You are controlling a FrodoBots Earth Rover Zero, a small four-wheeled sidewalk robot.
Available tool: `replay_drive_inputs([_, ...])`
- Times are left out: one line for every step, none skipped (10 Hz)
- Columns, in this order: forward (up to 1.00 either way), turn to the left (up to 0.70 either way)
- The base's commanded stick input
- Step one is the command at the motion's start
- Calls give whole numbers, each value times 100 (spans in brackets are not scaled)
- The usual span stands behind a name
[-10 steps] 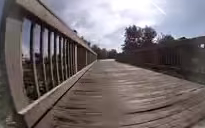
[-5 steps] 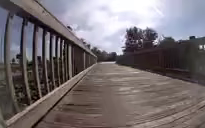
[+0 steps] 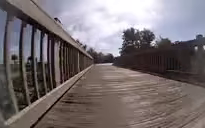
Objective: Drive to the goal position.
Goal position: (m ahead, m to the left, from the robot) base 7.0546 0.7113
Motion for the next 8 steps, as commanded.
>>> replay_drive_inputs([82, -33])
replay_drive_inputs([82, -29])
replay_drive_inputs([82, -14])
replay_drive_inputs([82, 0])
replay_drive_inputs([82, 0])
replay_drive_inputs([82, 0])
replay_drive_inputs([82, 0])
replay_drive_inputs([82, 0])
